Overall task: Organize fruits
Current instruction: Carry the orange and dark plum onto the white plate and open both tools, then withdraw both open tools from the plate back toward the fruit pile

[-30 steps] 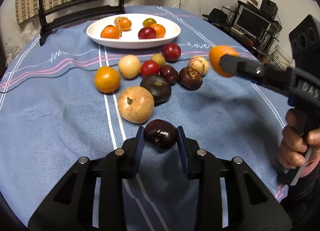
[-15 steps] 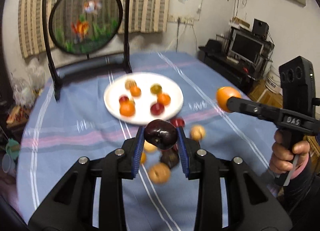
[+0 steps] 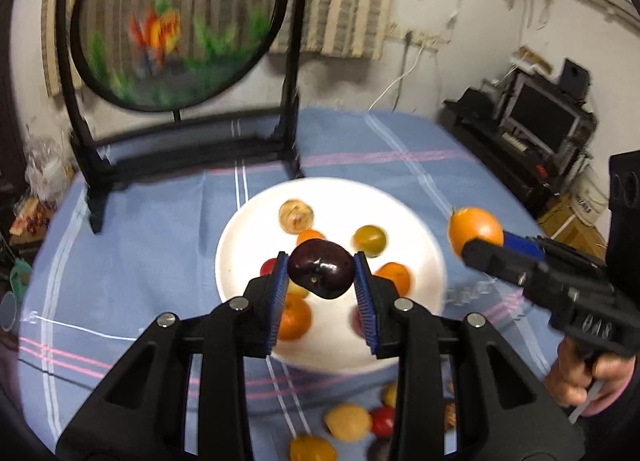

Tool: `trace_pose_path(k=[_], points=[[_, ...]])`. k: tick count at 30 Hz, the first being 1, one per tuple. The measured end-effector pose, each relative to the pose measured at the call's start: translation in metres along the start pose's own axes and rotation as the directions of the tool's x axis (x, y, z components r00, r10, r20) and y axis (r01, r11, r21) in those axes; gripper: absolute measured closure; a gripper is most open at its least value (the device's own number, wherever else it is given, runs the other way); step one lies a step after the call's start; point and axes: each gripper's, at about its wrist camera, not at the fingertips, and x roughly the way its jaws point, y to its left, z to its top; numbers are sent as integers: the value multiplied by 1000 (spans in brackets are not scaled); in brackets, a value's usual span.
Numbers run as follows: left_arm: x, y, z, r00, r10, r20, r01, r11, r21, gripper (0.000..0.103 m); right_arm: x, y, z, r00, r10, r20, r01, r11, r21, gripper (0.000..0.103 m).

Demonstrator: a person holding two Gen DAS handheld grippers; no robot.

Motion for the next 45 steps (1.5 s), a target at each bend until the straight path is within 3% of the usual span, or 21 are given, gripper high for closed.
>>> trace_pose_path(k=[6,14,15,16,18,21,25,29,37,42,45], points=[[58,17,-5,998,23,-57,-23,1000,-9,70,60,-17,-13,994,-32,-100,30,999,-29,67],[86,28,-10,995,18,-98,-21,999,-27,69,93,-14,-15,980,-50,-192,31,994,-103,66],[85,28,-11,995,29,-92,-31,999,-24,61,95,-12,-15,979,-58,-198,36,993,-113,64],[83,28,-10,996,39,-81,-41,999,-22,42,94,-11,-15,979,-64,-193,40,992,-123,57],[72,27,-9,997,63,-37,-64,998,-17,28,89,-7,-13,983,-77,-164,54,989,-138,52],[44,23,-6,998,55,-3,-55,998,-11,26,69,0,-9,988,-63,-138,43,988,-146,52],[-4,22,-11,998,35,61,-32,998,-47,10,23,11,-10,996,-59,-64,49,988,-150,52],[-47,19,-42,996,25,86,-17,996,-83,9,-16,13,-33,996,-85,-40,80,990,-120,52],[-86,7,-157,997,46,66,-38,993,-110,9,-37,-5,-99,981,-171,-88,165,984,-70,52],[-85,-10,-195,998,46,34,-43,996,-73,9,-39,-17,-117,978,-179,-111,179,984,-11,52],[-91,-18,-197,993,78,83,-74,996,-45,9,-39,-15,-122,974,-201,-106,200,980,-15,52]])
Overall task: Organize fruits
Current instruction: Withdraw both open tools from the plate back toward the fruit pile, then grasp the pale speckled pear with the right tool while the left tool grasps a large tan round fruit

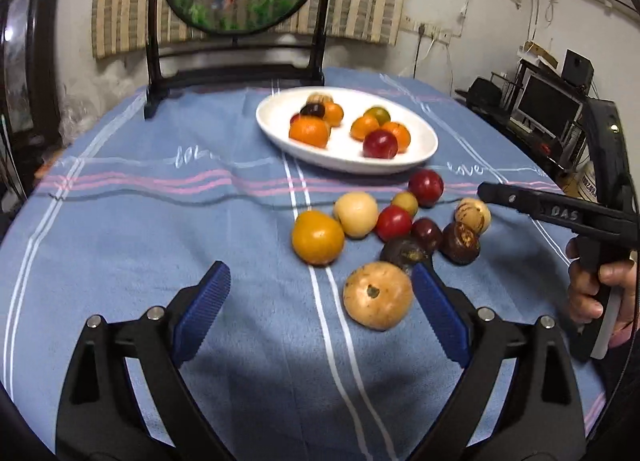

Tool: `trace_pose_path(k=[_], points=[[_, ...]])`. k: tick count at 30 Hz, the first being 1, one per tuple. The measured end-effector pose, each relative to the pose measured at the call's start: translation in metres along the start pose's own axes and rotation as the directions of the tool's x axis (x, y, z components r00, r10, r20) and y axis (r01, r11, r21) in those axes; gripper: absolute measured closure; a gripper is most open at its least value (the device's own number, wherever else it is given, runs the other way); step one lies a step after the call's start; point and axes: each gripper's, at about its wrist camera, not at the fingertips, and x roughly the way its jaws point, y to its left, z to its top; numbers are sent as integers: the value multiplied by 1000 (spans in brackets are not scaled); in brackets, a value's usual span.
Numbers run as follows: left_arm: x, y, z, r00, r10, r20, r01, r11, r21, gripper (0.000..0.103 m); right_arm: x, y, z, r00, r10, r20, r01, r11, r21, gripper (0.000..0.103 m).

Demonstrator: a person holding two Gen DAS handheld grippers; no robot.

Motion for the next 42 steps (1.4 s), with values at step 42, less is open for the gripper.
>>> trace_pose_path(k=[42], points=[[-10,-8,0,999,6,33,-7,999,45,9,18,3,-3,1000,17,-21,-16,1000,8,65]])
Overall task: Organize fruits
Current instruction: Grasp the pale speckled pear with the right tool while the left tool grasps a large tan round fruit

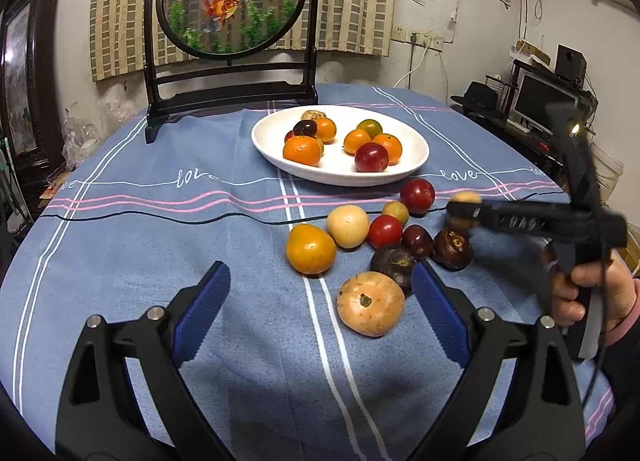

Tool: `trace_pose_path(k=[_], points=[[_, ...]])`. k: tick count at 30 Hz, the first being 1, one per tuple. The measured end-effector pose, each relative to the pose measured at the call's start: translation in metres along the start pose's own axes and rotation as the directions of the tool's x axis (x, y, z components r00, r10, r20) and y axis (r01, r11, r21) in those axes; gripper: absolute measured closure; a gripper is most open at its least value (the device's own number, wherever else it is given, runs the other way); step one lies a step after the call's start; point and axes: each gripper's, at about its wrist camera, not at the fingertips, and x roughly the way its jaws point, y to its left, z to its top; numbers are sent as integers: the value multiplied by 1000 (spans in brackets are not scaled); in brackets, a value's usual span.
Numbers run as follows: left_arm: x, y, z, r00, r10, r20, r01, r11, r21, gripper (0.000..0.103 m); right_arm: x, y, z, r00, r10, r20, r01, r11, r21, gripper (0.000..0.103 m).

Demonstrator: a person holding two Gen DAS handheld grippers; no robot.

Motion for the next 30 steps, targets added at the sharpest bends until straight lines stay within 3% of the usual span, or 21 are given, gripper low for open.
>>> trace_pose_path(k=[6,23,28,30], points=[[4,-7,-2,1000,-9,-25,10,999,35,9,-25,-9,7,996,17,82,-21,999,45,65],[32,-14,-4,982,-75,-175,86,995,56,12,-38,-3,6,993,51,108,-56,998,43,65],[43,-16,-6,969,-98,-225,114,992,57,32,-38,-2,6,993,58,107,-63,997,42,65],[47,-17,-7,966,-101,-240,118,991,57,33,-39,-2,6,992,60,107,-65,997,43,65]])
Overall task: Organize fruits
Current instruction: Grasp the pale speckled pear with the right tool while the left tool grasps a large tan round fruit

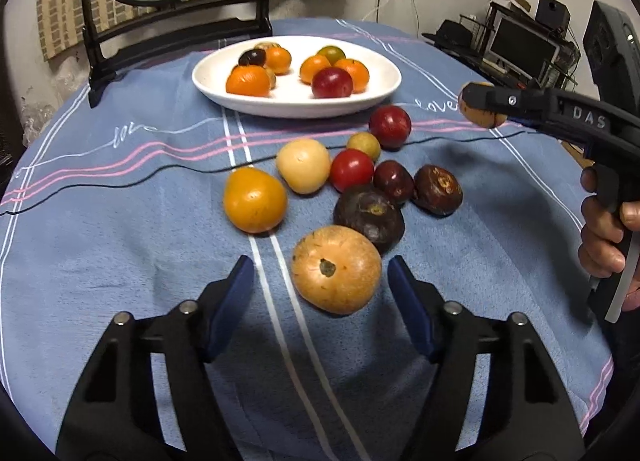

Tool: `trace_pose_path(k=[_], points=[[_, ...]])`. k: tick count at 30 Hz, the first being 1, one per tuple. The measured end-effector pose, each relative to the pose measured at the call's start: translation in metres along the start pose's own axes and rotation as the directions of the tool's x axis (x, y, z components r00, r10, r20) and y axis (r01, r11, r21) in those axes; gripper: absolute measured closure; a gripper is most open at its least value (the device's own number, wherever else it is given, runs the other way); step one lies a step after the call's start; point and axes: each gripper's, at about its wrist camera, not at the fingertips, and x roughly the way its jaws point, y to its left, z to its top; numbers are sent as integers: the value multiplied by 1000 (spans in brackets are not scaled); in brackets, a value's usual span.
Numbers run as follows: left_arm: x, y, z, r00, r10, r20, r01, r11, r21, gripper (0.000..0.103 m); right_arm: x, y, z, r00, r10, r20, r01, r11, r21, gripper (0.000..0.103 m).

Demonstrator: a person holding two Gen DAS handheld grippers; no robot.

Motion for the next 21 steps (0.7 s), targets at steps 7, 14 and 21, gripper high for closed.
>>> trace_pose_path(k=[7,14,21], points=[[12,1,0,999,-14,-42,13,1000,-7,33,-1,2,-1,1000,4,-2,-4,1000,-7,65],[16,-4,1,999,12,-41,-11,1000,24,39,-1,2,-1,1000,9,-5,-9,1000,-4,65],[15,-9,2,999,20,-35,-18,999,50,58,-3,4,-1,1000,13,-5,-13,1000,-4,65]])
